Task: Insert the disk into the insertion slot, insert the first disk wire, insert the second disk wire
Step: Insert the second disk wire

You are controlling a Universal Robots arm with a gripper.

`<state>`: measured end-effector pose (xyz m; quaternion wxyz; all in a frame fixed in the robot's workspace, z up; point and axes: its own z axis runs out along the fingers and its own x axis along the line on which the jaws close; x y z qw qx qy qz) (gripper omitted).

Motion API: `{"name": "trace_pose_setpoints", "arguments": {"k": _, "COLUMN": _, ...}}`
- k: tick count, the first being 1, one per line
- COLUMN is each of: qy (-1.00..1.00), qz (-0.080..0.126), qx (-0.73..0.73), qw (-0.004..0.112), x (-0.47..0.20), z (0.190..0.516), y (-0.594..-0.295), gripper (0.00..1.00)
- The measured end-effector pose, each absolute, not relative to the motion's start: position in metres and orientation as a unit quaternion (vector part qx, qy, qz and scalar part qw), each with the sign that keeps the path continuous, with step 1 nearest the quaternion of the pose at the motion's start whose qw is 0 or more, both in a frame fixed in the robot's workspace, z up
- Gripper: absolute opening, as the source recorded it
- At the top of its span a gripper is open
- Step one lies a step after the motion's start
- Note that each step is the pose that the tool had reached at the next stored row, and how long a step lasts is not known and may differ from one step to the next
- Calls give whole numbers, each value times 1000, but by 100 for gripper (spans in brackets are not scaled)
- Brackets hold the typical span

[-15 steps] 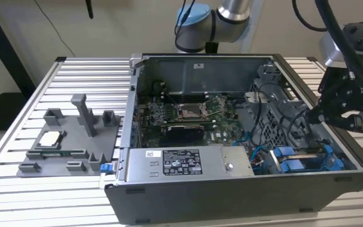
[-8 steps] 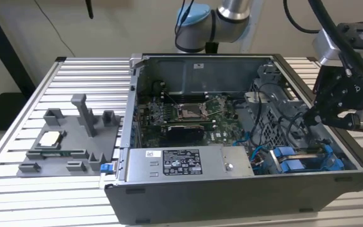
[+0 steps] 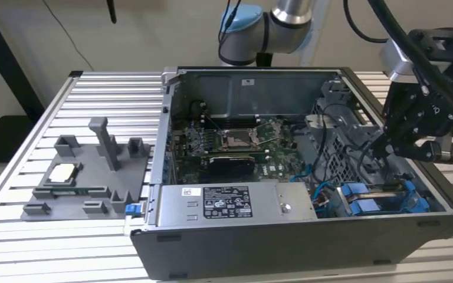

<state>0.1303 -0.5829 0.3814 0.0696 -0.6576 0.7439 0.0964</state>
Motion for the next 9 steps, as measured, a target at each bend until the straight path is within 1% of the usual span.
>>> {"name": "trace_pose_setpoints", "arguments": {"k": 9, "qy": 724, "qz": 99, "qx": -679, "qw": 66, "x": 129, "z": 374, "y": -584, "gripper": 16}}
